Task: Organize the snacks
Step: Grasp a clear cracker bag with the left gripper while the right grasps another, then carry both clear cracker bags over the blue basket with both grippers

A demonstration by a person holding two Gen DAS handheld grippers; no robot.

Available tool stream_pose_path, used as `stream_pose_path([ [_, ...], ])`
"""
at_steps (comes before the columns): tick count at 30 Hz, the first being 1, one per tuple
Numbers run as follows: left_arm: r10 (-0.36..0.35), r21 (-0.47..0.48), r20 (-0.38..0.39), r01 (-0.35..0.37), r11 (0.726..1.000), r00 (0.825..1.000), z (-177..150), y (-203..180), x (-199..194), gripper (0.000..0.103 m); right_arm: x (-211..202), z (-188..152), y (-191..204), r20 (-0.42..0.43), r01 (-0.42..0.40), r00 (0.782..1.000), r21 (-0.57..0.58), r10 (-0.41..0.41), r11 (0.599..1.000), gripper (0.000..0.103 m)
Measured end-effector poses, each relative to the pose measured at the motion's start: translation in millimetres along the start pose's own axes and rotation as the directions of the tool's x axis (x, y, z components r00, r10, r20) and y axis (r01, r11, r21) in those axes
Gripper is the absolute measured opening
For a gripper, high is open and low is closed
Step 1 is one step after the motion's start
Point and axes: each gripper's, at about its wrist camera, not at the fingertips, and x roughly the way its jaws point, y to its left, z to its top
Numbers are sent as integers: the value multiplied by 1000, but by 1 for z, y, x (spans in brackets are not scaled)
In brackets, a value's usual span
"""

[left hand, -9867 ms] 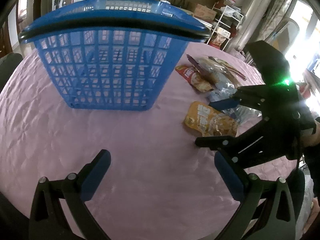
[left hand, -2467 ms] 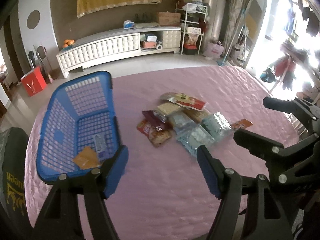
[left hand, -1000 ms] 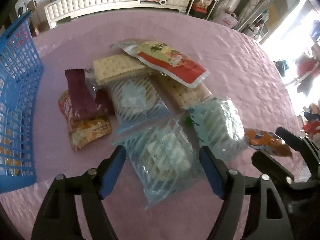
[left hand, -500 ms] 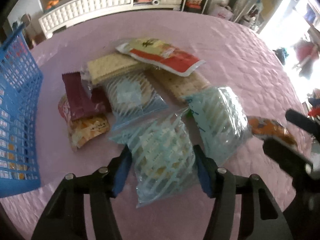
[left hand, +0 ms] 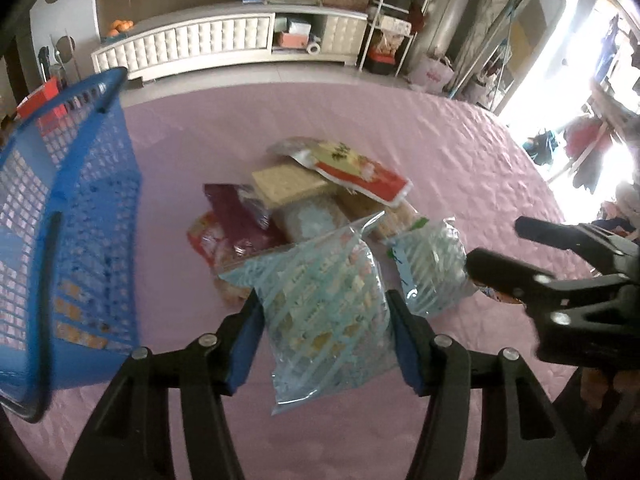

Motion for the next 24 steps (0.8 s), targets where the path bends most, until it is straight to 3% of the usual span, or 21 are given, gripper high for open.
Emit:
stream_pose_path([
  [11, 4, 11, 0, -4, 1000, 1000, -3, 15, 12, 56, 53, 3, 4, -124, 12, 992, 11, -11, 1000, 89],
  [16, 6, 17, -18, -6, 1000, 1000, -3, 14, 24, 56, 68, 5, 6, -151, 75, 985, -69, -84, 995, 89],
  [18, 9, 20, -22, -8, 1000, 1000, -3, 14, 26, 56, 78, 3, 2, -196, 60, 978, -66, -71, 996, 86],
  [20, 13, 23, -28, -13, 1000, 1000, -3, 12, 30, 56, 87, -1, -5, -216, 57, 974, -50, -67, 997, 69],
  [24, 14, 31, -31, -13, 999, 999, -5, 11, 32, 56, 79, -8, -6, -163, 31, 986, -70, -42, 997, 67],
])
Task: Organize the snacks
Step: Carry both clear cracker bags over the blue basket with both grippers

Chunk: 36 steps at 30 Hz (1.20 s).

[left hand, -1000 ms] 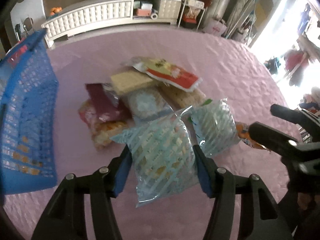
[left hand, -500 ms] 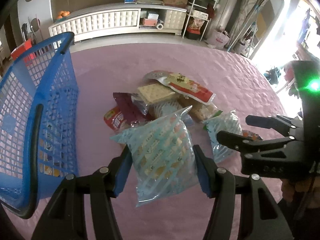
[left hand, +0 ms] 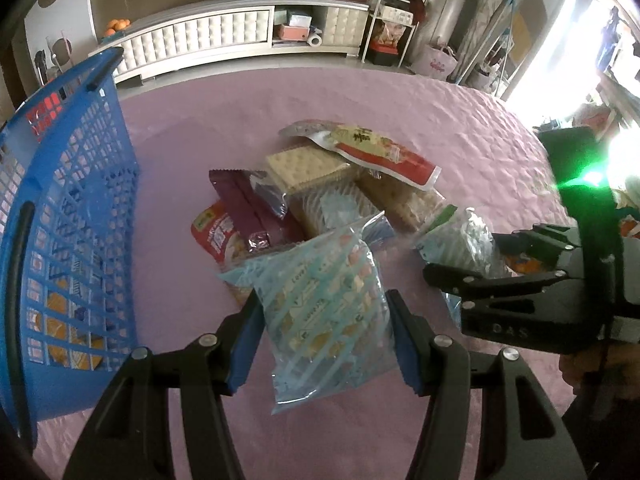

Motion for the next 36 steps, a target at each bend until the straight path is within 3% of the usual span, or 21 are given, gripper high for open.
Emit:
stream_pose_path([
  [7, 0, 18, 25, -1, 1000, 1000, -1, -5, -14, 56, -36, -10, 13, 78, -54, 995, -31, 57, 998, 65],
  [18, 33, 48, 160, -42, 998, 987, -9, -1, -90, 56, -117, -12, 53, 221, -39, 974, -75, 55, 996, 65],
  [27, 77, 63, 273, -97, 993, 959, -23, 17, -163, 56, -150, -2, 103, 300, -78, 947, -125, 112, 989, 65],
  [36, 160, 33, 329, -180, 983, 931, -25, 70, -213, 57, -169, 25, 158, 346, -110, 921, -214, 181, 971, 65],
])
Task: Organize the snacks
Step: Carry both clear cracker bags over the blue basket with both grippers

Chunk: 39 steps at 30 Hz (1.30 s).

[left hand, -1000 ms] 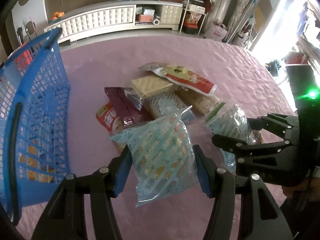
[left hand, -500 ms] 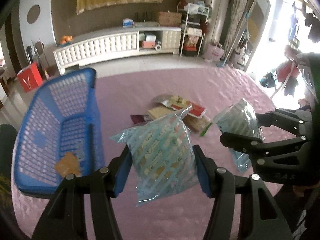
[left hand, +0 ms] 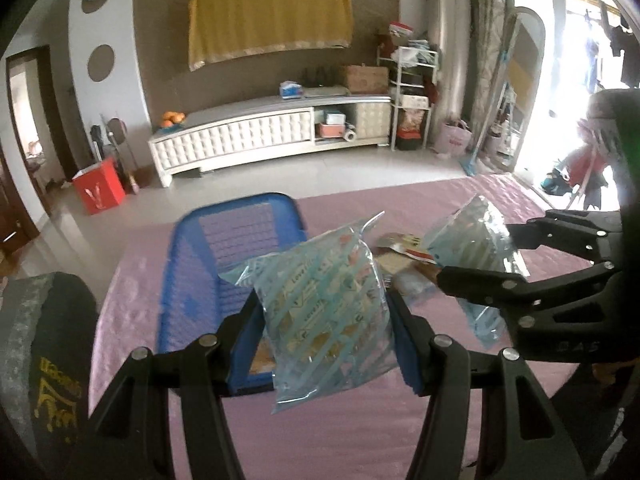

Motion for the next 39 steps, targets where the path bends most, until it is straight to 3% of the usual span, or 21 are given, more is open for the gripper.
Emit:
stream_pose_path([
  [3, 36, -14, 15, -36, 999, 999, 7, 27, -7, 57, 2, 14, 12, 20, -22, 1000, -34, 22, 999, 65],
  [12, 53, -36, 18, -52, 998, 998, 32, 77, -6, 57, 23, 52, 36, 46, -63, 997, -50, 66, 997, 65],
  [16, 20, -78, -21, -21, 997, 1000, 39, 99, 10, 57, 42, 64, 33, 17, -84, 996, -23, 85, 996, 65],
  [23, 20, -89, -97, -28, 996, 995, 45, 124, 44, 57, 86, 82, 36, -58, -63, 996, -41, 61, 997, 65],
  [32, 4, -45, -169, -11, 999, 986, 51, 126, 102, 57, 130, 94, 35, -141, -23, 990, -81, 12, 996, 65],
  [39, 17, -41, -195, -26, 999, 981, 56, 127, 129, 57, 150, 103, 24, -177, -27, 984, -55, 17, 998, 65],
])
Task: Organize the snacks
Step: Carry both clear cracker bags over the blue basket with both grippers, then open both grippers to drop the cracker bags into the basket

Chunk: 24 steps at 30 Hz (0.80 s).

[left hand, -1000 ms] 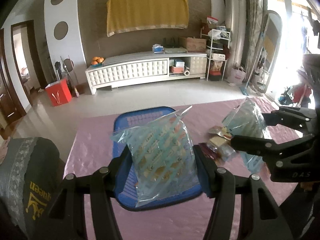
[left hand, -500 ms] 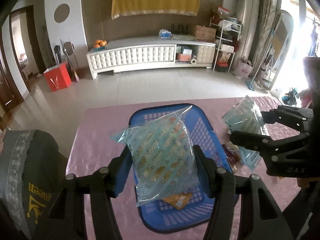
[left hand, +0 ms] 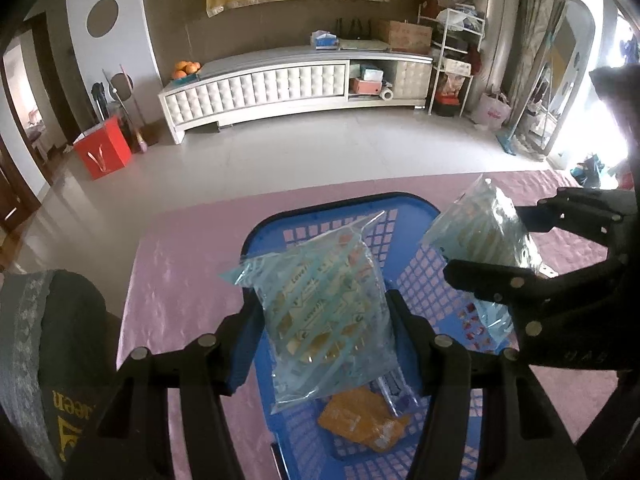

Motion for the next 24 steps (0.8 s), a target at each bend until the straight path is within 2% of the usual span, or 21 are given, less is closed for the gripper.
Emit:
stream_pose_path([
  [5, -26, -27, -24, 25, 999, 999, 8, 7, 11, 58, 10, 8, 0, -16, 14, 1000, -21, -14, 1000, 65],
  [10, -13, 14, -42, 13, 1000, 999, 11, 5, 25, 60, 19, 12, -5, -10, 18, 1000, -1, -18, 1000, 66],
  [11, -11, 19, -36, 11, 1000, 999, 10, 5, 26, 61, 21, 12, -6, -12, 20, 1000, 3, -20, 1000, 67],
  [13, 1, 14, -25, -1, 1000, 1000, 12, 7, 27, 70, 23, 12, -9, -18, 9, 1000, 16, -9, 1000, 68],
  [15, -10, 3, -16, 10, 1000, 1000, 13, 10, 26, 77, 24, 13, -10, -18, 3, 1000, 12, -2, 1000, 71],
  [19, -30, -26, -8, 30, 999, 1000, 14, 16, 20, 77, 13, 12, -7, 20, 45, 999, -10, -44, 999, 86],
  [24, -30, -23, -4, 30, 999, 1000, 9, 14, 9, 77, -2, 9, -10, 32, 24, 999, 17, -24, 1000, 89],
])
